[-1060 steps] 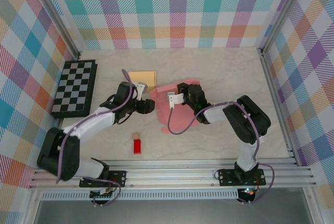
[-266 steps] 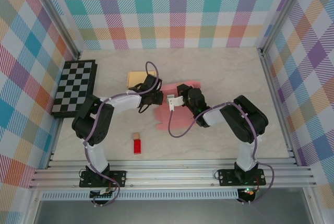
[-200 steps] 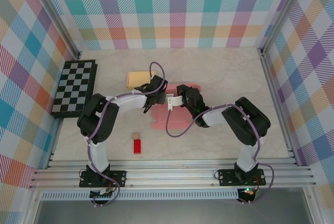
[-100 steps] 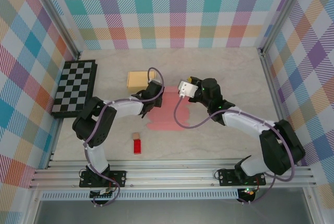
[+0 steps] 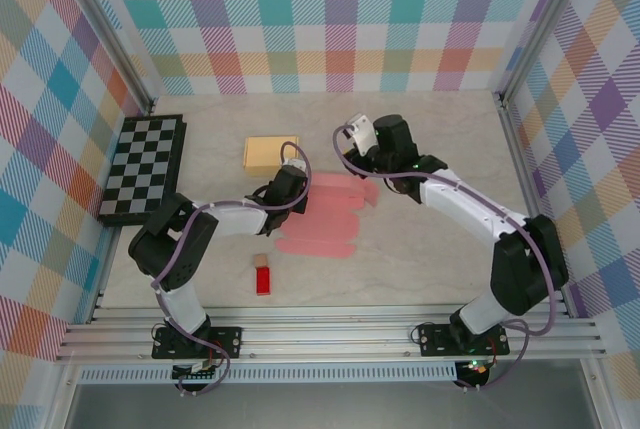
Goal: Fold the paper box
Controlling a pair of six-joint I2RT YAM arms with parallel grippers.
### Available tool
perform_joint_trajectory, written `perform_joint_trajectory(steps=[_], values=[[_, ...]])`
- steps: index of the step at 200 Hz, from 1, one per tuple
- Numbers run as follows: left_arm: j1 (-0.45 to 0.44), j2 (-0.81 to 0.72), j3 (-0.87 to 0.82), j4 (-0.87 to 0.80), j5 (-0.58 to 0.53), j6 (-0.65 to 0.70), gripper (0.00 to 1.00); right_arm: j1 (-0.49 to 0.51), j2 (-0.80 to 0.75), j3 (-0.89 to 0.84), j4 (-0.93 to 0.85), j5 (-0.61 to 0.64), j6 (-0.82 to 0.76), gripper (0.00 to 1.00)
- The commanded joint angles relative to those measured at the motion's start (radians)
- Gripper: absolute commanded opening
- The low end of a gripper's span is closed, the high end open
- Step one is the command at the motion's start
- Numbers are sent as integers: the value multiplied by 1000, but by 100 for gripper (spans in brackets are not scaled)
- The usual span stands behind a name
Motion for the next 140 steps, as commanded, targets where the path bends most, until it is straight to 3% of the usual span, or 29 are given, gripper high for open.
perform_joint_trajectory(steps=[1,47,86,120,140], values=[[-14,-20,-36,-24,24,47,4,2,33,-53,-64,-103,58,43],[-14,-25,-54,4,124,80,5,-5,100,-67,-87,-166,19,45],[-14,-37,-54,-13,205,98,15,-10,163,-31,-142,-162,5,45],[-6,-31,-28,-60,141,68,20,-11,173,-30,-142,-166,23,43],[4,-20,-13,-71,94,20,30,-11,174,-26,-142,-175,32,42]])
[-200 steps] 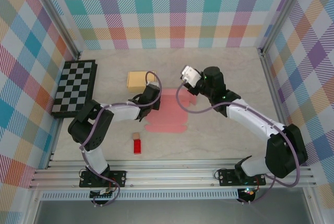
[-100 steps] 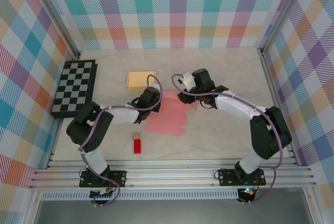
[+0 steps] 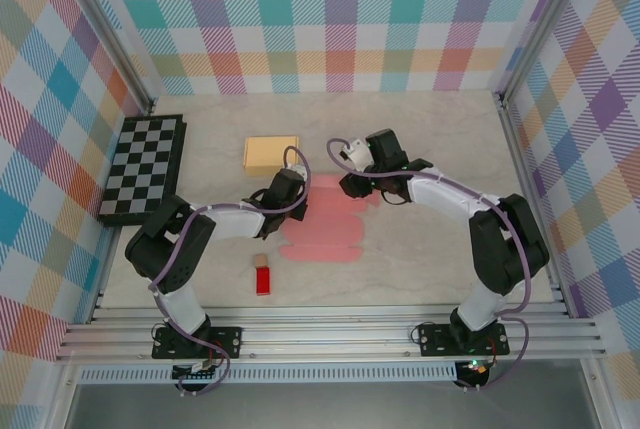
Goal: Fold the paper box
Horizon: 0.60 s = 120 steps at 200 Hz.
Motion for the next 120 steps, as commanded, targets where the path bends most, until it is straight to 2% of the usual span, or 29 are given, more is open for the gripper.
perform_joint_trajectory(steps=[1,32,77,112,120], values=[[1,3,23,-57,-5,-45,30,6,39,4,-67,-52,19,42],[5,84,96,-133,-45,-87,29,7,38,16,-72,-60,34,42],[5,135,136,-204,-204,-122,0,7,24,13,-78,-55,42,41],[5,128,125,-190,-174,-114,0,6,25,11,-76,-38,40,41],[5,118,117,-181,-154,-111,7,7,28,13,-77,-33,42,41]])
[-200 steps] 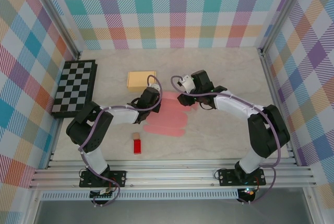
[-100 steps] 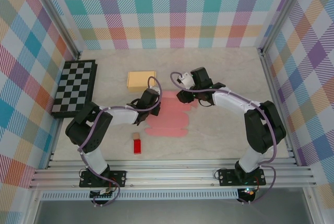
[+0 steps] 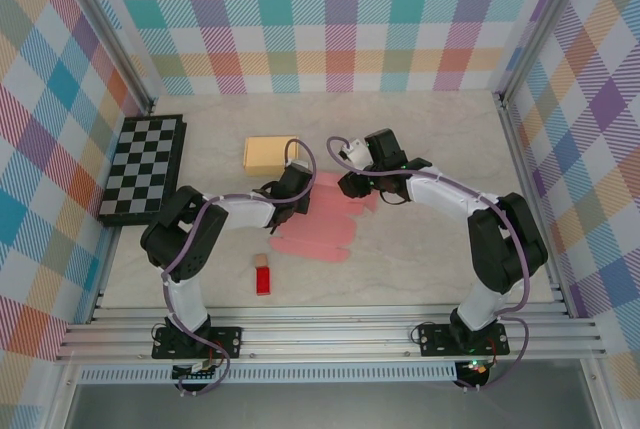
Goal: Fold the paper box
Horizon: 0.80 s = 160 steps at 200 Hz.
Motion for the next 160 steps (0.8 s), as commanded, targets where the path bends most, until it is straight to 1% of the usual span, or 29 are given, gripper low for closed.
perform_joint_trajectory(steps=[1,15,21,29,50,68,98,116,128,137,150,160], values=[[2,9,-15,-67,-35,14,8,6,22,5,-67,-10,15,41],[2,-29,-41,-43,-13,15,29,5,31,11,-69,-1,20,41],[3,-46,-51,-33,-3,17,36,6,34,13,-72,2,21,41],[3,-69,-64,-21,12,22,42,5,39,17,-75,5,23,41],[3,-126,-80,-4,22,28,49,6,43,22,-81,4,23,41],[5,-177,-100,27,16,26,51,6,43,23,-81,2,23,41],[5,-216,-120,80,4,24,49,5,44,23,-85,-7,23,41],[5,-198,-105,78,-1,34,44,5,41,25,-87,-11,22,40],[4,-171,-85,66,3,43,37,5,40,25,-89,-14,22,40],[4,-154,-77,63,3,47,30,5,40,25,-92,-16,22,40],[4,-132,-71,63,-9,47,17,5,38,25,-92,-19,22,40],[3,-122,-69,62,-24,47,10,6,38,23,-93,-21,22,40]])
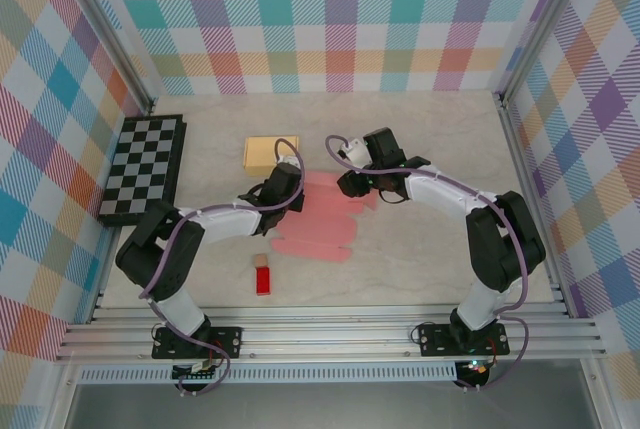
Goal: Fold the paper box
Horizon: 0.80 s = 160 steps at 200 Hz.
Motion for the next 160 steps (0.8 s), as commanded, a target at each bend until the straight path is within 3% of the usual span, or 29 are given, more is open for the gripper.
perform_joint_trajectory(steps=[1,27,73,94,136,160], values=[[3,39,26,2,-36,6,9,4,23,3,-77,-18,14,40],[3,60,33,-19,-91,1,0,4,19,1,-79,-17,12,40],[3,57,11,-14,-97,-14,0,-4,-5,-1,-65,-20,54,42],[2,32,-19,8,-88,-32,0,-18,-38,33,-99,-37,147,43],[-4,-21,-71,40,-113,-97,0,-19,-89,143,-276,97,309,45],[-15,-28,-88,48,-139,-128,0,-18,-84,179,-301,56,426,45]])
